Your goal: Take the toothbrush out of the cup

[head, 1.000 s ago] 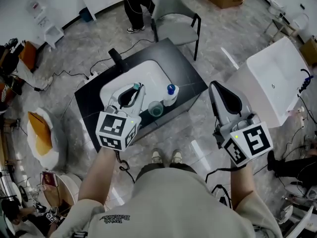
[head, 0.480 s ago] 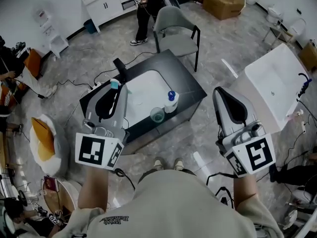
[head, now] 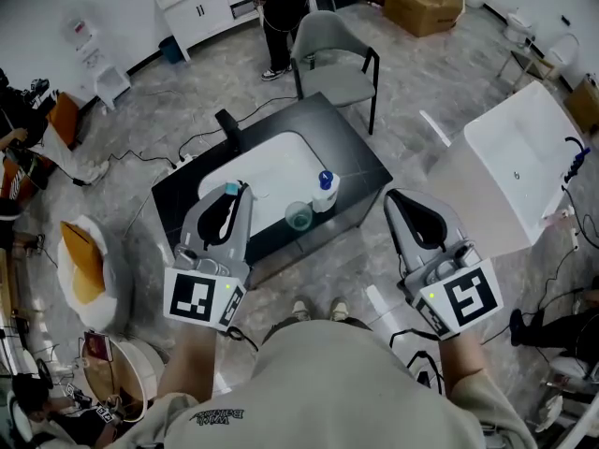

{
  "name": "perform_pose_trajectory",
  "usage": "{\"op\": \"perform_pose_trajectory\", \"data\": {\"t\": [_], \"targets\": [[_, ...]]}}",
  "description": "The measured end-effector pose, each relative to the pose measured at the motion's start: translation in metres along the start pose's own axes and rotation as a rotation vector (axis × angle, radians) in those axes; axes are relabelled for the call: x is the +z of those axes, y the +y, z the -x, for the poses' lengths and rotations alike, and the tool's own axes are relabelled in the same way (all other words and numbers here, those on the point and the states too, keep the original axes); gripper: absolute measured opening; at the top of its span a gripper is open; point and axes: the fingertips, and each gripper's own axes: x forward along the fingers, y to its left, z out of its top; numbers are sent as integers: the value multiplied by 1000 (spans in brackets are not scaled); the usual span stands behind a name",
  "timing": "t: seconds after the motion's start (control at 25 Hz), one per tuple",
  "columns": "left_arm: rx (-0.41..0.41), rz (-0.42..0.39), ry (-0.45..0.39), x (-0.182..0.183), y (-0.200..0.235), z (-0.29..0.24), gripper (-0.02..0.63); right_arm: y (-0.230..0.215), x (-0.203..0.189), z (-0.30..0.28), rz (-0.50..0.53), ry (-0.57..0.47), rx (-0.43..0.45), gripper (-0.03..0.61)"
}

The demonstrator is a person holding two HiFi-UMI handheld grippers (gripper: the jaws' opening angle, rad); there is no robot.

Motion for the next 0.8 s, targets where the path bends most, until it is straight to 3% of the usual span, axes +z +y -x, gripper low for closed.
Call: {"op": "perform_pose_trajectory", "data": {"t": [0.28, 0.8], "targets": [[-5, 28, 47, -33, -1, 5, 29, 1, -27, -8, -30, 56, -3, 3], [-4, 50, 61, -41, 7, 6, 29, 6, -27, -17, -25, 66, -3, 3]]}}
